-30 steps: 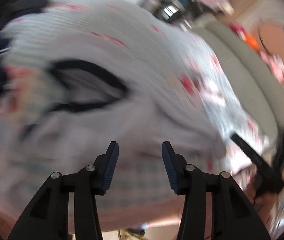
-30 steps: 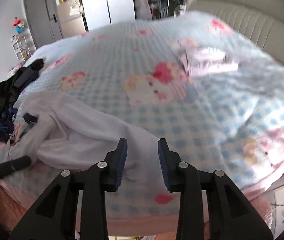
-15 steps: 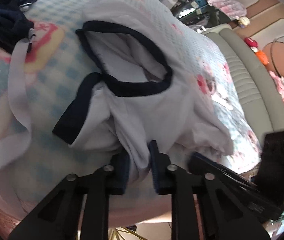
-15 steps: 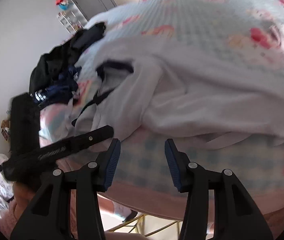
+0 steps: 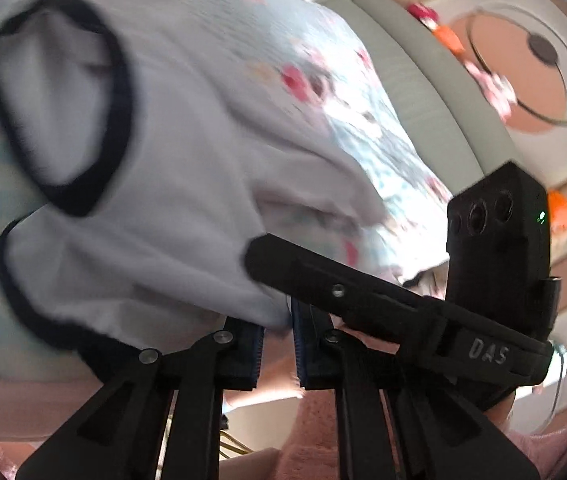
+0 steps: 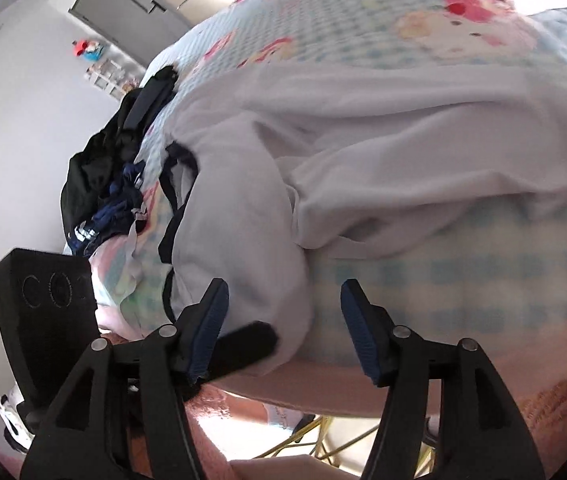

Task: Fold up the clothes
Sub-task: 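Lift the white shirt with both grippers and spread it onto the bed, then grasp the navy-trimmed hem with both grippers, holding it apart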

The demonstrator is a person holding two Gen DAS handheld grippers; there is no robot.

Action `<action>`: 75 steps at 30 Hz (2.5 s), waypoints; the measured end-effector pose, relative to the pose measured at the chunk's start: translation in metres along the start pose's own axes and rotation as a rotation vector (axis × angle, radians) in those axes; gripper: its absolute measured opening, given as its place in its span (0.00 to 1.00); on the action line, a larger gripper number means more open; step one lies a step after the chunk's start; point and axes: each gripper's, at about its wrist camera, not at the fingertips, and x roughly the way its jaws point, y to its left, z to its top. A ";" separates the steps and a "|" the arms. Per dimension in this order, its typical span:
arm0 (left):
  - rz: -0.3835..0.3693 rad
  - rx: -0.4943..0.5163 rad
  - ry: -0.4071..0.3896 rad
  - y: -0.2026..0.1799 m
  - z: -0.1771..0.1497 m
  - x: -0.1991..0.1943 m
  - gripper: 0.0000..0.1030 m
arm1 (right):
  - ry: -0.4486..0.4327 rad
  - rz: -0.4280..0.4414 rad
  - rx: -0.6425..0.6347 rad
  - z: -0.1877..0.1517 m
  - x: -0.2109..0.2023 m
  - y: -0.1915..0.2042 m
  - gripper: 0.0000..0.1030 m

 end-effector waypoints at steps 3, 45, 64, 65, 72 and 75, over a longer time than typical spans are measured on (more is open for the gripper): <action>-0.003 0.011 0.044 -0.009 -0.004 0.018 0.16 | -0.014 -0.034 0.009 -0.002 -0.010 -0.012 0.61; 0.373 -0.052 -0.172 0.056 0.042 -0.058 0.46 | -0.194 -0.396 -0.071 -0.005 -0.063 -0.052 0.08; 0.785 -0.034 -0.277 0.058 0.031 -0.079 0.28 | -0.074 -0.154 -0.250 -0.020 -0.032 0.019 0.46; 0.782 -0.046 -0.287 0.058 0.030 -0.081 0.28 | -0.065 -0.195 -0.257 -0.020 -0.023 0.020 0.46; 0.708 -0.073 -0.273 0.054 0.006 -0.098 0.28 | -0.088 -0.402 -0.236 -0.026 -0.012 0.005 0.44; 0.695 -0.029 -0.265 0.052 0.000 -0.093 0.29 | -0.093 -0.421 -0.218 -0.028 -0.021 -0.006 0.44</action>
